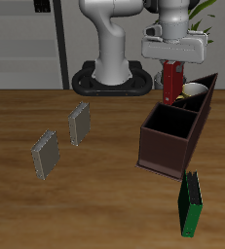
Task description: Place the white-yellow mug into the left desk caddy's left compartment and place the red book into the left desk caddy's front compartment
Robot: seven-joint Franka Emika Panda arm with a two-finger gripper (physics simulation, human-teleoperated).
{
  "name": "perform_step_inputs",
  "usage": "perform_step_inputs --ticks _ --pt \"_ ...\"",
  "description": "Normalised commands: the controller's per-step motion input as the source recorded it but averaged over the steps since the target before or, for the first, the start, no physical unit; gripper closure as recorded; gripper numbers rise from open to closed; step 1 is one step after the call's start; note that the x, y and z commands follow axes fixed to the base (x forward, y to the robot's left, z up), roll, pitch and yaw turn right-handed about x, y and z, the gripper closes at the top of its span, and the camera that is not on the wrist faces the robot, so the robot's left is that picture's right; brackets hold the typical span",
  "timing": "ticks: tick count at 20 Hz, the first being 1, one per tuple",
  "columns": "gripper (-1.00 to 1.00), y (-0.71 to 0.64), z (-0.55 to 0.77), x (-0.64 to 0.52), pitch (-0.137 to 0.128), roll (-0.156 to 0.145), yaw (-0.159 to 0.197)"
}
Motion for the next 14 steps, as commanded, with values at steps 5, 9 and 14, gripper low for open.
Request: perform_step_inputs --ticks 5,9,14 --pt "1.00 0.07 -0.04 0.01 -0.002 0.004 -0.004" --pt "1.00 -0.04 -0.11 0.01 0.025 -0.011 -0.015" --pt "1.00 0.00 -0.12 0.03 0.024 0.002 0.000"
